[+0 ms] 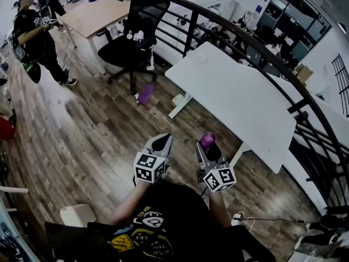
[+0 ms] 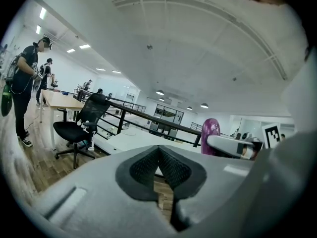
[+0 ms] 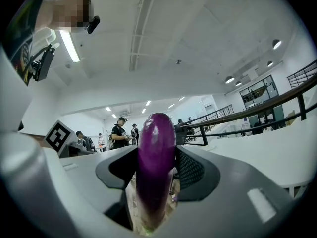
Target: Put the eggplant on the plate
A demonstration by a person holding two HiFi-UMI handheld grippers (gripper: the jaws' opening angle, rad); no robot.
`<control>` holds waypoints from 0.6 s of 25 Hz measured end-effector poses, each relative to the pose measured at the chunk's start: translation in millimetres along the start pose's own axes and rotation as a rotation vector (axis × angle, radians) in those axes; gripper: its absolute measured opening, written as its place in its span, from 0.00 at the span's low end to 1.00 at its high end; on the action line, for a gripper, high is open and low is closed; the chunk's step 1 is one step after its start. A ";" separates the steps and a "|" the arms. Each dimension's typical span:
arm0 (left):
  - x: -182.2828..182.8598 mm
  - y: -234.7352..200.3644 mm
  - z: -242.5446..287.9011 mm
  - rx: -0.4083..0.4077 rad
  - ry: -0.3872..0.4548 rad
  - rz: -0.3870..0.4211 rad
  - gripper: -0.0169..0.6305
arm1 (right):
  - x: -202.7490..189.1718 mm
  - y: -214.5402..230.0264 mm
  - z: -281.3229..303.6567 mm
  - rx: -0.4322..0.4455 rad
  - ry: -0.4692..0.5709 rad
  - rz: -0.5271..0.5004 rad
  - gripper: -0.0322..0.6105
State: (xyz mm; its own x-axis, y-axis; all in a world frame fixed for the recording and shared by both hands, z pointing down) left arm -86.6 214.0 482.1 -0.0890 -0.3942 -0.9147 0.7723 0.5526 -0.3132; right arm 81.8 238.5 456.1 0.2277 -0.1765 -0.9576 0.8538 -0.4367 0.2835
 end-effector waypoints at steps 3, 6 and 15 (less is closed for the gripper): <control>-0.2 -12.7 -2.0 0.000 0.004 0.013 0.03 | -3.8 -10.0 8.9 -0.004 -0.012 -0.018 0.42; 4.2 -22.4 0.1 0.008 0.012 0.026 0.03 | -7.0 -13.9 17.1 -0.014 -0.029 -0.032 0.42; 38.0 -48.3 32.6 0.026 0.074 0.054 0.03 | 7.1 14.0 53.6 -0.038 -0.057 -0.031 0.42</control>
State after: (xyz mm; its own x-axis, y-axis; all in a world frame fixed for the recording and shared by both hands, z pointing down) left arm -106.8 148.5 470.8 -0.0921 -0.3088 -0.9467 0.7935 0.5516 -0.2571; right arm 70.2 183.9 456.0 0.1745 -0.2139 -0.9611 0.8773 -0.4094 0.2504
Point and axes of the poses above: the fingertips, and each gripper's own axes: z forward along the fingers, y to its right, x out of its top, the point moved 4 cm from there along -z, backward along the fingers, and after that the axes turned 1 degree about z, right-handed, at the moved point
